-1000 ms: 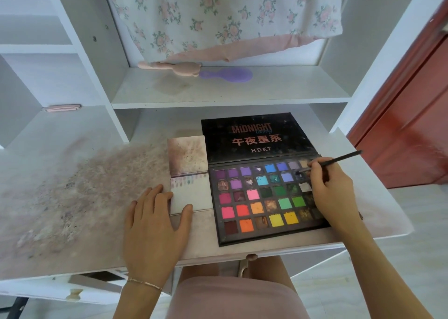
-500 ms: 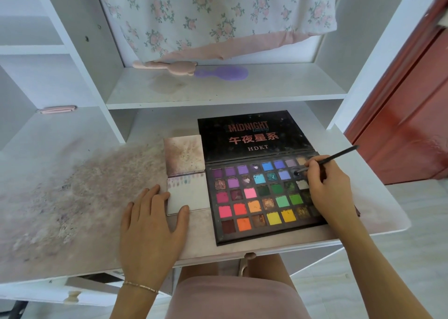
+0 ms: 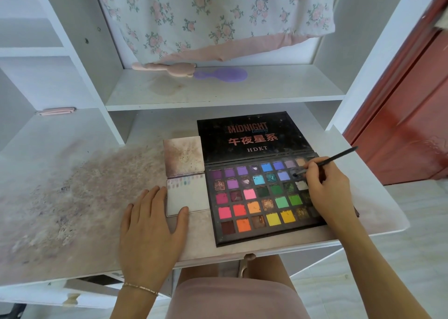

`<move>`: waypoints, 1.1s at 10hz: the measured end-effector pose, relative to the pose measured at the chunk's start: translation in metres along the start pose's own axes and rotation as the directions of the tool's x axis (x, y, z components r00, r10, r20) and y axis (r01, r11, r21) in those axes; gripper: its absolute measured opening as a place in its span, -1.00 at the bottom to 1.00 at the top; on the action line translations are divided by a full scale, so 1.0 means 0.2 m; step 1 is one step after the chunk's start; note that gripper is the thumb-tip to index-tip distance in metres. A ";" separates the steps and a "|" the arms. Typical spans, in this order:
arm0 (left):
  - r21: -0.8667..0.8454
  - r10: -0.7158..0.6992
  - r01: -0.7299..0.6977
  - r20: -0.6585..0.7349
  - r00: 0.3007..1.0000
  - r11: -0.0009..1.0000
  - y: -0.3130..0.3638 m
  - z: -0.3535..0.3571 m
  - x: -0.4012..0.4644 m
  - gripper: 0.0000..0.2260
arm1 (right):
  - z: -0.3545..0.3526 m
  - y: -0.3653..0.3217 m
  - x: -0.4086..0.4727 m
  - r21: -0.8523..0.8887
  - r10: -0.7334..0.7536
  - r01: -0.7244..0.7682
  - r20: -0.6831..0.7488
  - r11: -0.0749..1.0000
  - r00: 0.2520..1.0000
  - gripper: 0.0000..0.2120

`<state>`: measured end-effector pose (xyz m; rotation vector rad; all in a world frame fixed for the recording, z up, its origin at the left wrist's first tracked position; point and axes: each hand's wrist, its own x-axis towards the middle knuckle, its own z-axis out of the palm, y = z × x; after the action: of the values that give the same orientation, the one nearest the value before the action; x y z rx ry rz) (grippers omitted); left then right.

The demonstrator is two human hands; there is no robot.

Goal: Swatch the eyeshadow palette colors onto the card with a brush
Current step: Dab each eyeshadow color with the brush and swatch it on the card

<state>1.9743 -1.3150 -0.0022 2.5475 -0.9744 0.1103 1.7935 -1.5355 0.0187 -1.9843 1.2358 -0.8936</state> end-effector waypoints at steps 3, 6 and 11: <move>0.025 0.017 -0.017 -0.017 1.000 1.000 0.00 0.00 0.00 -0.37 | 0.06 -0.13 -0.05 0.293 -0.119 0.110 0.011 0.950 0.993 -0.79; 0.025 -0.001 0.001 -0.007 1.000 1.000 0.01 0.00 0.00 -0.49 | 0.39 -0.35 -0.11 0.403 -0.231 0.111 0.263 0.908 0.937 -0.81; 0.030 -0.010 0.010 -0.023 1.000 0.999 0.01 0.00 0.00 -0.51 | 0.54 -0.41 -0.09 0.357 -0.257 0.108 0.401 0.928 0.879 -0.84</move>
<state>1.9733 -1.3164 -0.0016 2.5729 -0.9584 0.1516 1.9140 -1.4729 0.0181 -1.9108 0.6035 -0.6308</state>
